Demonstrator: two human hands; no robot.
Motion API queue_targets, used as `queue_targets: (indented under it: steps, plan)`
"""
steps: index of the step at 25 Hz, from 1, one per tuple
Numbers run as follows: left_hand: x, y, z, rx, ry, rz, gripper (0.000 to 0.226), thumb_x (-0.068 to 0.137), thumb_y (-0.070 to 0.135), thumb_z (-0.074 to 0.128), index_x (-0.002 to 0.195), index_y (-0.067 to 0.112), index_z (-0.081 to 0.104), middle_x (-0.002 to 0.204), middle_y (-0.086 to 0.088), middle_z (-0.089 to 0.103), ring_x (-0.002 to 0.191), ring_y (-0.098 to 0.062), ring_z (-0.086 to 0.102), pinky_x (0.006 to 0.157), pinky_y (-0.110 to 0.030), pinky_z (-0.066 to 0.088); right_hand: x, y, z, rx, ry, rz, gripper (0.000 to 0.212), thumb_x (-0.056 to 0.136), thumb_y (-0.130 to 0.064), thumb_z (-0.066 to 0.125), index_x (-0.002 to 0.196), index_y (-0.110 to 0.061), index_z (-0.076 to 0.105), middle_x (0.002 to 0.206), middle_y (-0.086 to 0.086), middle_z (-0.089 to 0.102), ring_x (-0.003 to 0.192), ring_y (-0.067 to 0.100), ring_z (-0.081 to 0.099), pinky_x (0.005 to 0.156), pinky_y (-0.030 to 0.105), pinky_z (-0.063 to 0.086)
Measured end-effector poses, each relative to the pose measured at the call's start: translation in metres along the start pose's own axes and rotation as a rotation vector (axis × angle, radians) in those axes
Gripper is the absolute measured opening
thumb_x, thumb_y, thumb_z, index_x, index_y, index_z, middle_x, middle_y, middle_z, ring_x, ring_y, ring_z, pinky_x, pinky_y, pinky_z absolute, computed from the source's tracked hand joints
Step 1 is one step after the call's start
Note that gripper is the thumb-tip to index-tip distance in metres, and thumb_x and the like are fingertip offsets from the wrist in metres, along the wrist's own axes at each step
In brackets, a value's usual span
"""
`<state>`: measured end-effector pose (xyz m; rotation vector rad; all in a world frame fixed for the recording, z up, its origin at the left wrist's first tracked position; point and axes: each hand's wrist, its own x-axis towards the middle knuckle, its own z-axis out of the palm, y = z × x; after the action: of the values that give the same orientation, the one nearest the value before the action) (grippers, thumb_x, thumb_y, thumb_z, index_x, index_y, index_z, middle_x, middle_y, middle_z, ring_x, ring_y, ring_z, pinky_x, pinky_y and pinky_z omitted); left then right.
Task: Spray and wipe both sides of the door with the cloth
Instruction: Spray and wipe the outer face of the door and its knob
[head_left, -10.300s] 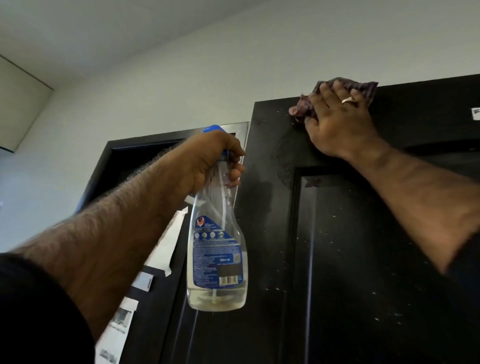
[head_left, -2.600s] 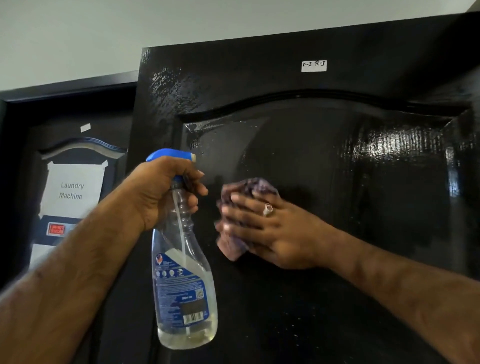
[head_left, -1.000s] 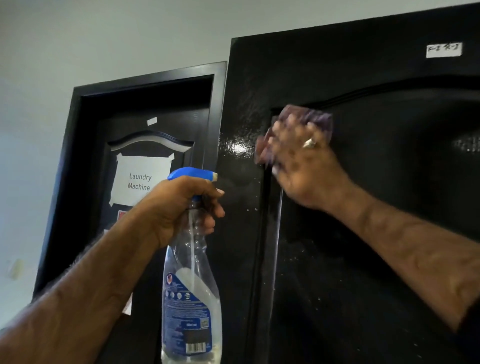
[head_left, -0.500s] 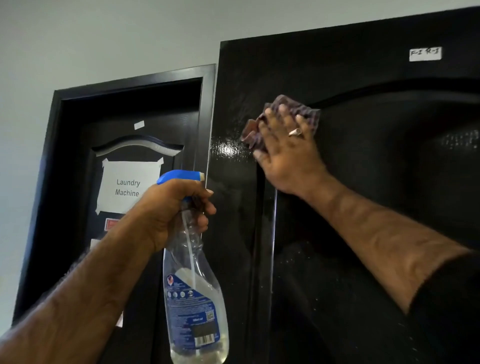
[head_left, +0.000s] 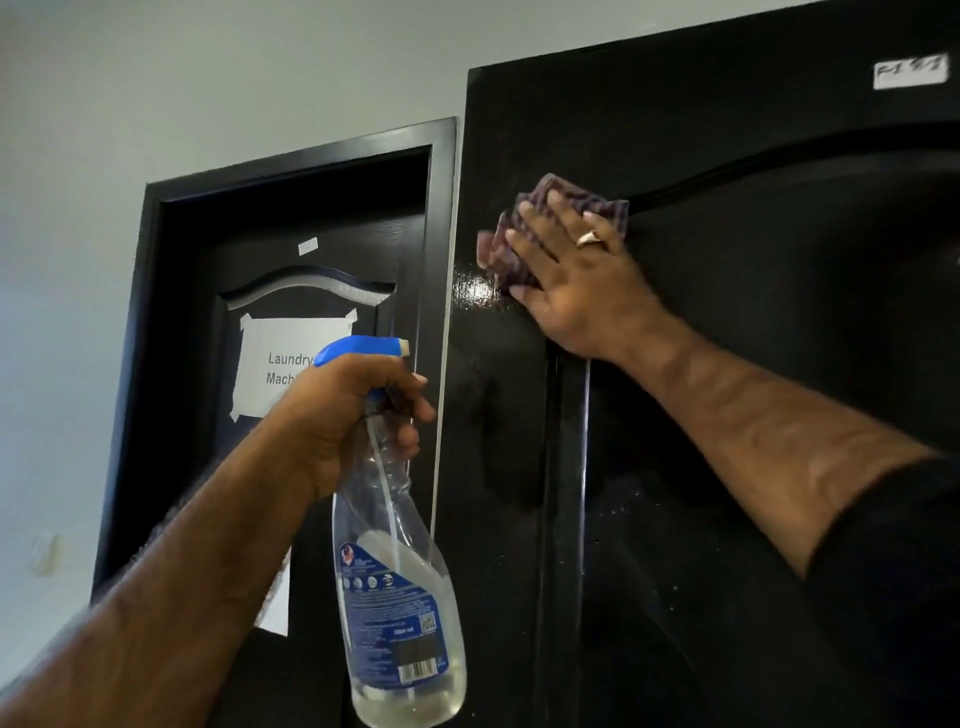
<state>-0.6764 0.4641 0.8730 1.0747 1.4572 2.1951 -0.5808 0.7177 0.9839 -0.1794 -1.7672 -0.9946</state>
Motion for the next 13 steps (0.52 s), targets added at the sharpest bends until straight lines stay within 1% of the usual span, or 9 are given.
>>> queue_targets:
  steps: [1, 2, 4, 5, 7, 8, 10, 12, 13]
  plan:
    - [0.000, -0.001, -0.001, -0.003, 0.001, -0.005, 0.021, 0.089, 0.006, 0.065, 0.108, -0.002, 0.061, 0.076, -0.017, 0.070, 0.047, -0.022, 0.060, 0.054, -0.033, 0.060, 0.002, -0.018, 0.002, 0.009, -0.015, 0.059, 0.069, 0.110, -0.052, 0.041, 0.169, -0.018, 0.030, 0.179, 0.013, 0.015, 0.166, 0.038, 0.009, 0.132, 0.061, 0.011]
    - [0.000, -0.002, -0.002, -0.003, 0.004, -0.010, 0.021, 0.088, 0.007, 0.066, 0.106, -0.002, 0.061, 0.076, -0.017, 0.070, 0.048, -0.022, 0.060, 0.054, -0.033, 0.059, -0.006, -0.040, 0.006, 0.009, -0.044, 0.012, 0.069, 0.111, -0.050, 0.038, 0.170, -0.018, 0.024, 0.179, 0.013, 0.009, 0.166, 0.039, 0.003, 0.133, 0.061, 0.007]
    - [-0.002, -0.004, -0.003, 0.000, 0.010, -0.011, 0.019, 0.086, 0.006, 0.065, 0.103, -0.001, 0.063, 0.076, -0.017, 0.070, 0.048, -0.022, 0.059, 0.054, -0.033, 0.058, -0.049, -0.082, 0.015, 0.029, -0.142, -0.302, 0.067, 0.112, -0.047, 0.037, 0.170, -0.020, 0.020, 0.180, 0.010, 0.008, 0.166, 0.035, -0.001, 0.133, 0.061, 0.003]
    - [-0.002, -0.004, -0.003, 0.000, 0.010, -0.007, 0.018, 0.085, 0.006, 0.065, 0.102, -0.001, 0.063, 0.075, -0.017, 0.069, 0.048, -0.022, 0.059, 0.054, -0.033, 0.057, -0.075, -0.094, 0.015, 0.078, -0.194, -0.467, 0.064, 0.112, -0.046, 0.040, 0.170, -0.023, 0.024, 0.179, 0.006, 0.012, 0.167, 0.031, -0.001, 0.133, 0.060, 0.005]
    - [-0.003, -0.005, -0.004, -0.002, 0.004, -0.005, 0.020, 0.086, 0.005, 0.066, 0.104, -0.001, 0.061, 0.074, -0.017, 0.069, 0.046, -0.022, 0.059, 0.055, -0.033, 0.057, -0.108, -0.087, 0.010, 0.172, -0.292, -0.703, 0.059, 0.111, -0.045, 0.044, 0.167, -0.031, 0.033, 0.178, -0.004, 0.018, 0.167, 0.021, 0.000, 0.134, 0.056, 0.010]
    - [-0.003, -0.006, -0.006, -0.005, 0.000, -0.007, 0.022, 0.087, 0.005, 0.066, 0.106, -0.001, 0.060, 0.074, -0.017, 0.069, 0.046, -0.022, 0.059, 0.055, -0.033, 0.058, -0.109, -0.069, 0.007, 0.193, -0.293, -0.750, 0.057, 0.110, -0.046, 0.045, 0.165, -0.033, 0.038, 0.177, -0.007, 0.022, 0.167, 0.017, 0.003, 0.134, 0.054, 0.011]
    - [-0.003, -0.008, -0.008, -0.007, -0.007, -0.017, 0.027, 0.086, 0.006, 0.067, 0.111, -0.002, 0.059, 0.076, -0.017, 0.070, 0.046, -0.022, 0.060, 0.055, -0.034, 0.060, -0.090, -0.020, 0.005, 0.136, -0.147, -0.654, 0.056, 0.108, -0.044, 0.050, 0.162, -0.029, 0.048, 0.174, -0.003, 0.033, 0.166, 0.020, 0.018, 0.132, 0.054, 0.019]
    - [-0.004, -0.011, -0.008, -0.012, -0.020, -0.025, 0.038, 0.078, 0.008, 0.071, 0.113, -0.002, 0.059, 0.076, -0.017, 0.070, 0.047, -0.022, 0.060, 0.055, -0.034, 0.060, -0.056, 0.019, 0.002, 0.018, 0.078, -0.285, 0.059, 0.107, -0.043, 0.057, 0.160, -0.018, 0.050, 0.171, 0.007, 0.039, 0.162, 0.031, 0.030, 0.128, 0.057, 0.027]
    - [-0.004, -0.013, -0.007, -0.016, -0.028, -0.032, 0.045, 0.072, 0.010, 0.073, 0.113, -0.002, 0.059, 0.076, -0.017, 0.070, 0.047, -0.022, 0.060, 0.056, -0.034, 0.060, -0.042, 0.021, 0.000, -0.015, 0.123, -0.058, 0.063, 0.105, -0.044, 0.059, 0.160, -0.015, 0.049, 0.171, 0.011, 0.039, 0.161, 0.036, 0.030, 0.128, 0.059, 0.027]
